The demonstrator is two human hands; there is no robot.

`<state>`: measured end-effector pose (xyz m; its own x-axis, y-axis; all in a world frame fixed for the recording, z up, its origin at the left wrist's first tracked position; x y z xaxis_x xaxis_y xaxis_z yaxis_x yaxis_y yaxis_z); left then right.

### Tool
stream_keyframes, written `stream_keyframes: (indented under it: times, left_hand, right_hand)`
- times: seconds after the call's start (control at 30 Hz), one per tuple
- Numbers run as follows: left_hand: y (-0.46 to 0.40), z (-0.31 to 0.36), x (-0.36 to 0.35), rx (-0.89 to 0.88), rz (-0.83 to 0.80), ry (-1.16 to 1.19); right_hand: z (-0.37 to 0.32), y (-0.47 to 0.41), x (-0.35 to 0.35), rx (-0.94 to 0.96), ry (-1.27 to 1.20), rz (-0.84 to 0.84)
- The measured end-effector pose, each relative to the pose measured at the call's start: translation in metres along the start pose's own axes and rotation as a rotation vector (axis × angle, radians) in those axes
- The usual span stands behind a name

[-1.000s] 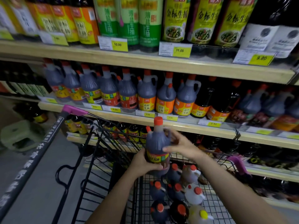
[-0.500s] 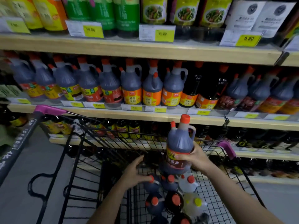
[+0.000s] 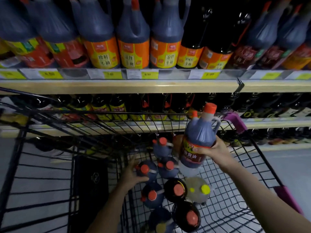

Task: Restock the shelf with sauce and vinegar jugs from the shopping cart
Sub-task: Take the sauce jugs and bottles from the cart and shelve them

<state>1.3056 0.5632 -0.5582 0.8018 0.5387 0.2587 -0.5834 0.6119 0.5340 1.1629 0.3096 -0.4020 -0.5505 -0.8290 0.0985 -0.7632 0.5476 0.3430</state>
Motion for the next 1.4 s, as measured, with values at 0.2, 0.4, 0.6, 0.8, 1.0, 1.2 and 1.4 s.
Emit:
stream_keyframes:
  times: [0.2, 0.4, 0.6, 0.8, 1.0, 1.2, 1.4]
  left_hand:
    - [-0.021, -0.008, -0.015, 0.036, -0.045, -0.007]
    - [-0.019, 0.003, 0.0, 0.093, 0.039, -0.036]
    - [0.022, 0.072, 0.044, 0.06, 0.113, -0.014]
    - [0.083, 0.176, 0.078, -0.022, 0.209, -0.084]
    - [0.13, 0.272, 0.058, -0.11, 0.195, -0.159]
    - [0.167, 0.342, -0.015, -0.185, 0.181, -0.224]
    - [0.203, 0.39, -0.136, -0.201, 0.121, -0.243]
  right_hand:
    - [0.002, -0.009, -0.004, 0.026, -0.005, -0.003]
    - [0.001, -0.012, -0.004, 0.019, 0.021, 0.001]
    - [-0.025, 0.012, 0.003, 0.006, -0.047, 0.018]
    - [-0.072, 0.064, 0.032, 0.017, -0.063, 0.05]
    - [-0.11, 0.121, 0.074, 0.062, -0.067, 0.06]
    - [-0.125, 0.179, 0.146, 0.099, -0.102, 0.099]
    - [-0.118, 0.252, 0.251, 0.135, -0.064, 0.158]
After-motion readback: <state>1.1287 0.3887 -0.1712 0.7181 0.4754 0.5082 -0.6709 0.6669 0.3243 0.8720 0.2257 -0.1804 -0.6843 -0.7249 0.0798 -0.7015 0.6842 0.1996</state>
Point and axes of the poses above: each hand's wrist, its own y-axis away from the middle knuckle, its own x-axis out of the back of the hand, z = x × y, the point moved 3 cm from there along -y, towards the middle knuckle, and after that the axes turned 2 degrees about -z, right-handed, at the moved point
